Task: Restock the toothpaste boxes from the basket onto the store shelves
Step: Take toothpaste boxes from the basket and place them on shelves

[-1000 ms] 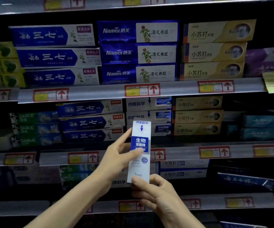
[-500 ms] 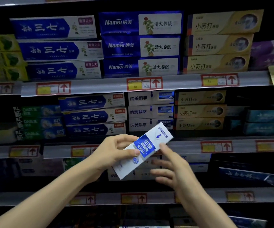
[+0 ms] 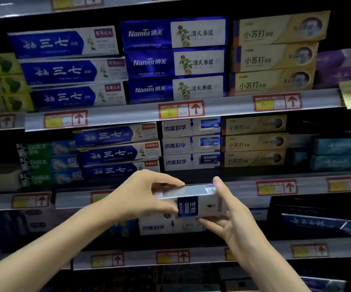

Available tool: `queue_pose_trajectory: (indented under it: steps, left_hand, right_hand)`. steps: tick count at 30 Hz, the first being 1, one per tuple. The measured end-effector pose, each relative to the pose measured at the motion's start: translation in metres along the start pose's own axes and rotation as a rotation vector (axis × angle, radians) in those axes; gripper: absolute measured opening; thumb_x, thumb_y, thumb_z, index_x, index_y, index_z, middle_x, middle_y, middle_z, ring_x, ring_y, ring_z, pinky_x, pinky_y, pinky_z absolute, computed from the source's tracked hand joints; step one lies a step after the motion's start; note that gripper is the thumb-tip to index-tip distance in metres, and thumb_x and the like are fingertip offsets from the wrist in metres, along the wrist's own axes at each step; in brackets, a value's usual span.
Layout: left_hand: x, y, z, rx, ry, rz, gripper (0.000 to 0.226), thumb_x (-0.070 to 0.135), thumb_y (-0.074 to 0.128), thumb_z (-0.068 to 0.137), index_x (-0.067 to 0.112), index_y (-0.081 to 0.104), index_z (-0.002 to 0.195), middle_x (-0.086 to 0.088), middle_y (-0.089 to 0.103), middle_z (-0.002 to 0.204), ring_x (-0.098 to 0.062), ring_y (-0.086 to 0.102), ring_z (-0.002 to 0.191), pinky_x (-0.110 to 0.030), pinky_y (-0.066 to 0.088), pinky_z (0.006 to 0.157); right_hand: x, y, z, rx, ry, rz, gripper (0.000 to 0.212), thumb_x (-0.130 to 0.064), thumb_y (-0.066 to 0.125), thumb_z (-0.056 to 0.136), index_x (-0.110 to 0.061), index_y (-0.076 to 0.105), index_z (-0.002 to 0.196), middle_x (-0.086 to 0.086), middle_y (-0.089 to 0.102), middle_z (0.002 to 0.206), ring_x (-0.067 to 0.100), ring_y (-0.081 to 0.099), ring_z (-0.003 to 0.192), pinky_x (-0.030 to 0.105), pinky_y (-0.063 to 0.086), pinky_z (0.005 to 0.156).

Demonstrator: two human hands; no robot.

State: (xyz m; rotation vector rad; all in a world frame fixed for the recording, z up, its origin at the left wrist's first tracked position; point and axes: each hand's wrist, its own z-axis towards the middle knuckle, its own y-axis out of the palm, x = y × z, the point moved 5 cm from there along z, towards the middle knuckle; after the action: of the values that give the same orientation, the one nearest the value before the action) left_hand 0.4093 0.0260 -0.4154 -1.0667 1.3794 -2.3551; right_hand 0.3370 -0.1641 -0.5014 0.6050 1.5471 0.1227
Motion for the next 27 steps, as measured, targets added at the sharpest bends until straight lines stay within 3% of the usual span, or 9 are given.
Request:
queue_pose_trajectory:
  steps: [2, 4, 7, 9, 11, 13, 16, 20, 27]
  left_hand:
    - [0.008, 0.004, -0.005, 0.064, 0.129, 0.095, 0.058, 0.035, 0.092, 0.075, 0.037, 0.071, 0.129, 0.03, 0.07, 0.12, 0.01, 0.063, 0.114, -0.013, 0.049, 0.097]
    - [0.01, 0.003, -0.01, 0.156, 0.113, -0.04, 0.055, 0.045, 0.088, 0.077, 0.039, 0.07, 0.129, 0.028, 0.07, 0.121, 0.008, 0.063, 0.115, -0.017, 0.051, 0.098]
    - [-0.015, -0.001, -0.014, 0.362, -0.262, -0.415, 0.047, 0.066, 0.067, 0.083, 0.038, 0.071, 0.121, 0.014, 0.075, 0.116, -0.002, 0.07, 0.104, -0.029, 0.056, 0.092]
    - [-0.039, 0.013, -0.025, 0.248, -0.632, -0.732, 0.071, 0.079, 0.051, 0.083, 0.022, 0.073, 0.12, -0.006, 0.077, 0.111, -0.02, 0.075, 0.09, -0.036, 0.058, 0.078]
    - [-0.044, 0.026, -0.036, 0.044, -0.776, -0.981, 0.087, 0.083, 0.054, 0.081, 0.008, 0.075, 0.118, -0.017, 0.076, 0.104, -0.027, 0.071, 0.075, -0.033, 0.055, 0.063]
    - [-0.041, 0.029, -0.04, 0.009, -0.749, -1.103, 0.075, 0.068, 0.066, 0.083, 0.003, 0.075, 0.119, -0.017, 0.073, 0.101, -0.023, 0.065, 0.067, -0.028, 0.051, 0.053]
    - [-0.04, 0.024, -0.032, 0.096, -0.655, -1.133, 0.051, 0.041, 0.073, 0.086, 0.005, 0.073, 0.122, -0.017, 0.076, 0.106, -0.021, 0.067, 0.069, -0.026, 0.054, 0.057]
    - [-0.046, 0.018, -0.026, 0.139, -0.507, -0.971, 0.042, 0.036, 0.068, 0.091, 0.011, 0.073, 0.124, -0.02, 0.074, 0.121, -0.026, 0.066, 0.092, -0.032, 0.05, 0.077]
    - [-0.056, 0.005, -0.022, 0.208, -0.364, -0.824, 0.045, 0.04, 0.08, 0.083, 0.027, 0.074, 0.127, -0.006, 0.075, 0.124, -0.014, 0.064, 0.093, -0.03, 0.046, 0.077]
  right_hand:
    - [0.0, -0.002, 0.0, 0.011, -0.029, 0.038, 0.043, -0.039, 0.081, 0.085, -0.014, 0.069, 0.118, 0.017, 0.076, 0.111, 0.03, 0.077, 0.097, 0.047, 0.064, 0.085]
    - [-0.001, -0.004, 0.002, 0.012, -0.051, 0.098, 0.041, -0.027, 0.08, 0.086, -0.011, 0.067, 0.122, 0.02, 0.074, 0.115, 0.032, 0.076, 0.099, 0.046, 0.064, 0.084]
    - [-0.005, -0.009, 0.004, 0.001, -0.106, 0.209, 0.048, -0.019, 0.078, 0.082, -0.011, 0.064, 0.128, 0.021, 0.069, 0.125, 0.034, 0.071, 0.11, 0.041, 0.064, 0.081]
    - [-0.009, -0.012, 0.003, -0.027, -0.148, 0.289, 0.056, -0.016, 0.077, 0.079, -0.015, 0.061, 0.133, 0.018, 0.065, 0.128, 0.031, 0.068, 0.111, 0.035, 0.063, 0.075]
    - [-0.014, -0.012, 0.002, -0.065, -0.194, 0.306, 0.057, -0.013, 0.074, 0.08, -0.021, 0.06, 0.134, 0.014, 0.063, 0.13, 0.028, 0.068, 0.107, 0.03, 0.062, 0.071]
    - [-0.018, -0.012, 0.0, -0.111, -0.225, 0.293, 0.057, -0.011, 0.072, 0.08, -0.025, 0.062, 0.134, 0.011, 0.063, 0.132, 0.028, 0.067, 0.109, 0.03, 0.061, 0.074]
    - [-0.022, -0.013, -0.001, -0.166, -0.25, 0.227, 0.058, -0.01, 0.07, 0.08, -0.028, 0.066, 0.134, 0.006, 0.072, 0.119, 0.027, 0.066, 0.108, 0.035, 0.052, 0.087]
    - [-0.025, -0.019, 0.004, -0.125, -0.257, 0.208, 0.069, -0.006, 0.07, 0.078, -0.032, 0.06, 0.141, 0.009, 0.074, 0.125, 0.025, 0.07, 0.119, 0.036, 0.057, 0.099]
    - [-0.03, -0.027, 0.009, -0.066, -0.31, 0.161, 0.061, -0.008, 0.073, 0.078, -0.018, 0.06, 0.137, 0.016, 0.075, 0.121, 0.027, 0.072, 0.115, 0.039, 0.049, 0.104]
